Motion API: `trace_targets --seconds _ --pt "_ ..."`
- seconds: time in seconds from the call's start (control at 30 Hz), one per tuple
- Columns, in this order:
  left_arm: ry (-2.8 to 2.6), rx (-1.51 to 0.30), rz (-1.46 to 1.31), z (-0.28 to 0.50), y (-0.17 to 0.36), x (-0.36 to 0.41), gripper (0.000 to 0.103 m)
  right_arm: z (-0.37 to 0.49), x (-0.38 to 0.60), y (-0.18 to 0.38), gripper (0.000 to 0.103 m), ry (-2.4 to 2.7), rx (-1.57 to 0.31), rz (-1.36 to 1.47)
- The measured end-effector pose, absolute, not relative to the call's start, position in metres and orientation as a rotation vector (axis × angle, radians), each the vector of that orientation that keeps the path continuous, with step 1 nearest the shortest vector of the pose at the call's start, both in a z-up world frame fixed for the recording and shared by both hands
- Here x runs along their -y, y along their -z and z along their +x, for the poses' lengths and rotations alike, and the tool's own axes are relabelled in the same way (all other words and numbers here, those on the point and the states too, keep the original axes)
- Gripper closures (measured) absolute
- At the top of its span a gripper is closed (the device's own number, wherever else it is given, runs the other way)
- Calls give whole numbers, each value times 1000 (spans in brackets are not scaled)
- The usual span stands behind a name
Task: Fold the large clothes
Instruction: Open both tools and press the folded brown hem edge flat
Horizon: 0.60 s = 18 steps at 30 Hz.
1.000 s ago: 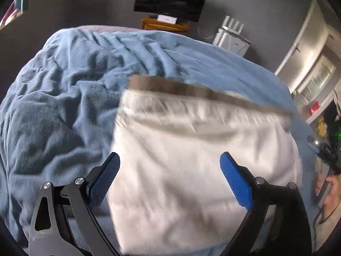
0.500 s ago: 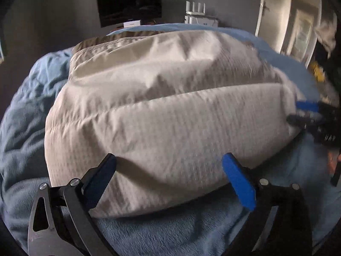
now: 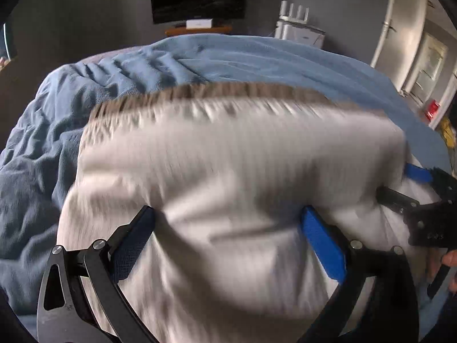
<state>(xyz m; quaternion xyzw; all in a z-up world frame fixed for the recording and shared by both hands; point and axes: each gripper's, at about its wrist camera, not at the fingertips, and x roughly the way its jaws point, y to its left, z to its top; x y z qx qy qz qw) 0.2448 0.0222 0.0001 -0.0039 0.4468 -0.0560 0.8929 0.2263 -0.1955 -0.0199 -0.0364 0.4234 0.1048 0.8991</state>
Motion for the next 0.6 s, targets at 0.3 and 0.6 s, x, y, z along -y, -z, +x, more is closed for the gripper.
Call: trace_targets --seconds 0.3,0.6 --pt "39 -1086 -15 317 11 -31 5 305 184 31 6 -152 -955 -48" --pt "37 -1185 15 331 50 -31 4 338 184 69 5 -162 -1071 -19"
